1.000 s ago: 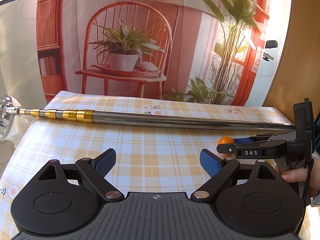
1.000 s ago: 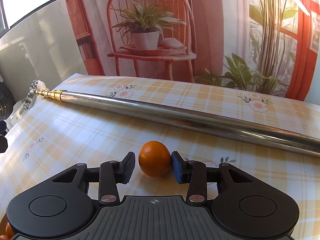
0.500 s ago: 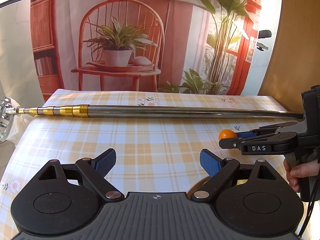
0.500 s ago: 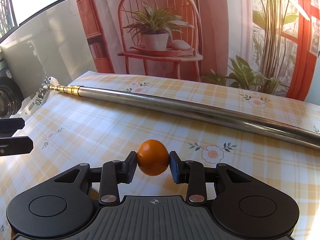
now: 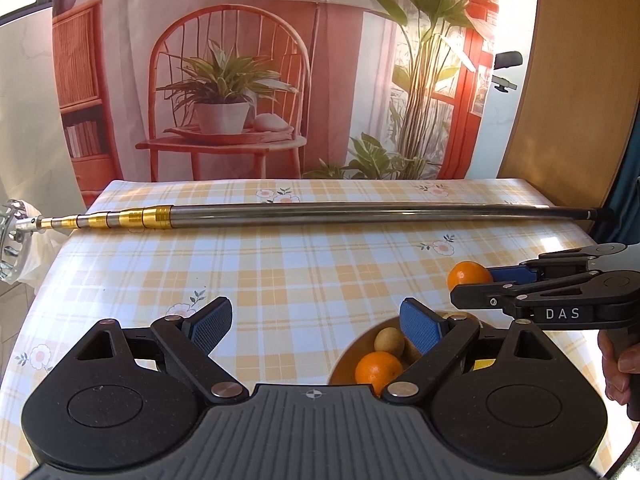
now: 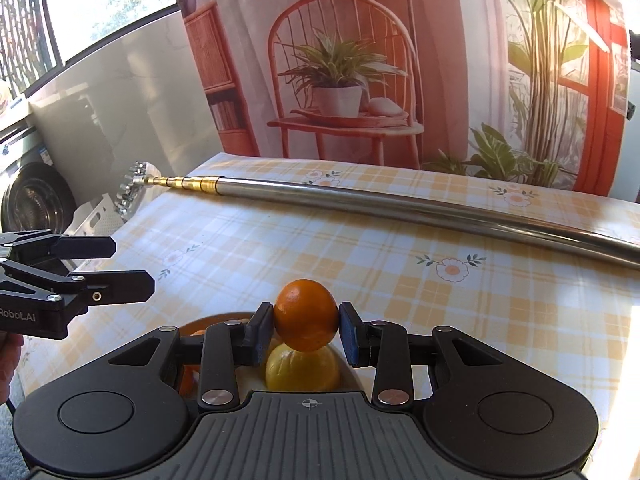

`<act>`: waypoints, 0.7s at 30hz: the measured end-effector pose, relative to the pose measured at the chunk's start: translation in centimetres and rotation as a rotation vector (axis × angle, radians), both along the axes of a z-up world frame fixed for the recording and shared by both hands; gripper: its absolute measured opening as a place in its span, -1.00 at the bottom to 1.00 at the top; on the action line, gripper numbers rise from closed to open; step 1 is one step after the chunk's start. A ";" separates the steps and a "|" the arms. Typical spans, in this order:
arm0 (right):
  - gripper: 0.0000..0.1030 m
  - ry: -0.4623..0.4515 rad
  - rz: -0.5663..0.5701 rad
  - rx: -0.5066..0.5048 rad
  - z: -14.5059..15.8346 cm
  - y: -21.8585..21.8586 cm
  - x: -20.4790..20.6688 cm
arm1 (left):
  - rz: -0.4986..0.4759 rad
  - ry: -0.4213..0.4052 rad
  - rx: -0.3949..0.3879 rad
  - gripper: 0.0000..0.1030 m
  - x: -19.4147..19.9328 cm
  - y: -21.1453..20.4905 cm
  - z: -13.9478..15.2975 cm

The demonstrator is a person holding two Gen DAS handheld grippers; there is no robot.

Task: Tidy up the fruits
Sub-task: 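Carry the tangerine into the plate with the right tool and open it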

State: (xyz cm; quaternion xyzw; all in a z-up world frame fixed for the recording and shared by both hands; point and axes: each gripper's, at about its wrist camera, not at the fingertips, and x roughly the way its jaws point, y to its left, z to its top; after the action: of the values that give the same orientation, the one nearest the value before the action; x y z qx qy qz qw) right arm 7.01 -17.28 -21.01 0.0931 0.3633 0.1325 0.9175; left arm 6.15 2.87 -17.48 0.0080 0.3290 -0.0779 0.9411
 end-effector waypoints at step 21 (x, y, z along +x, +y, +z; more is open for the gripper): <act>-0.38 0.163 0.124 -0.129 -1.1 7.2 -2.6 | 0.029 0.023 -0.021 0.79 -2.6 1.3 -0.5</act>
State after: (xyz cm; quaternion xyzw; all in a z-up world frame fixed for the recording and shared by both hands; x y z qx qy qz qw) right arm 4.40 -10.07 -22.13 0.0215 0.4496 0.1573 0.8790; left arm 3.50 4.17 -17.95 -0.0077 0.3391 -0.0676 0.9383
